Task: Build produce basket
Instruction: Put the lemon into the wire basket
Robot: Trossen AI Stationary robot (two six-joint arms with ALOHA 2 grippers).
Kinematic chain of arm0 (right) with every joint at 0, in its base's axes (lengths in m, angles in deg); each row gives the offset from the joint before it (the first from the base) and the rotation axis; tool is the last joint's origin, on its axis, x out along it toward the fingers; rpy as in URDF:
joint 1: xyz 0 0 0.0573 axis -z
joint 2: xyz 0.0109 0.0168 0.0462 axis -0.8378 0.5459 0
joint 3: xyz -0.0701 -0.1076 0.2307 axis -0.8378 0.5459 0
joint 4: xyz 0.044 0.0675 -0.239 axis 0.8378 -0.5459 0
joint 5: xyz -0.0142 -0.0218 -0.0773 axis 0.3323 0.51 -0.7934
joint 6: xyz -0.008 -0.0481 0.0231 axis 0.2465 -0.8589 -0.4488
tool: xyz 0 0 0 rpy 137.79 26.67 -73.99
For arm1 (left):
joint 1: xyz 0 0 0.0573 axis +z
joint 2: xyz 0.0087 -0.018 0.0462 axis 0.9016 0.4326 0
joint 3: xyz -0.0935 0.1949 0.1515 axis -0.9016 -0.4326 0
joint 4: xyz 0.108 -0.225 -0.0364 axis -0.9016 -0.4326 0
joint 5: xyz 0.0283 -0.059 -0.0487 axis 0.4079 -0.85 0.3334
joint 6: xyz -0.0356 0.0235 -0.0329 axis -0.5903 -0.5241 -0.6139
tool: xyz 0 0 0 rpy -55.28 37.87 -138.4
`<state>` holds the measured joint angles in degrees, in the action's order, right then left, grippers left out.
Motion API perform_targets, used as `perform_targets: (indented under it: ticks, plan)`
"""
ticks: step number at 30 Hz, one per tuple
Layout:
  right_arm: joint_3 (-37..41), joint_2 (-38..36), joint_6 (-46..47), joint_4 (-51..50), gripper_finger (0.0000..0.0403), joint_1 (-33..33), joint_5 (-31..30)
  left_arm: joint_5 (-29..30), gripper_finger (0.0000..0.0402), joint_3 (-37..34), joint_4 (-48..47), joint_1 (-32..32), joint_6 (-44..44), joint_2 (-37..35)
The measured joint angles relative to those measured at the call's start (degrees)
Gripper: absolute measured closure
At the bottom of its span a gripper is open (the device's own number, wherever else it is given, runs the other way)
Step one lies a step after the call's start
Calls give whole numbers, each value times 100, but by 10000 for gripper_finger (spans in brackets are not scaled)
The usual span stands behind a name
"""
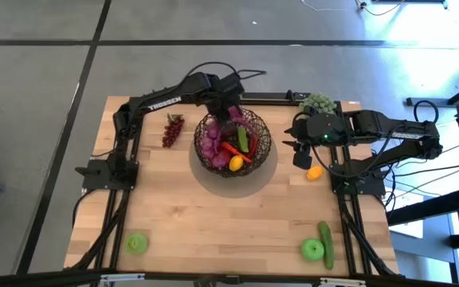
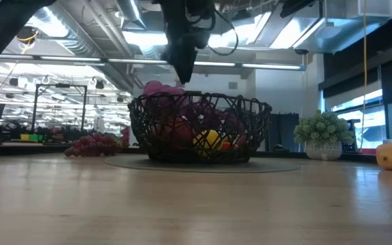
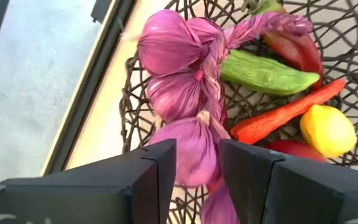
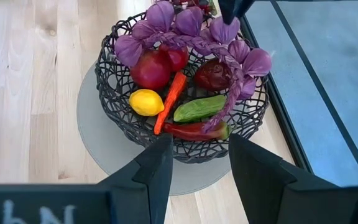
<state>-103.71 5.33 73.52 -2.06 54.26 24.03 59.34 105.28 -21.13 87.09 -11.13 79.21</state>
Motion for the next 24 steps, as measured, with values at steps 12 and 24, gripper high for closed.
perform_targets:
  ticks: [12, 24]
  plan:
    - [0, -146, -150, 2, 248, 0, 286, 42, 291, 2, -714, -560, -739, -969]
    - [0, -173, 146, -786, 248, 2, 1406, -355, 291, -44, -2046, -1777, -3460, -1899]
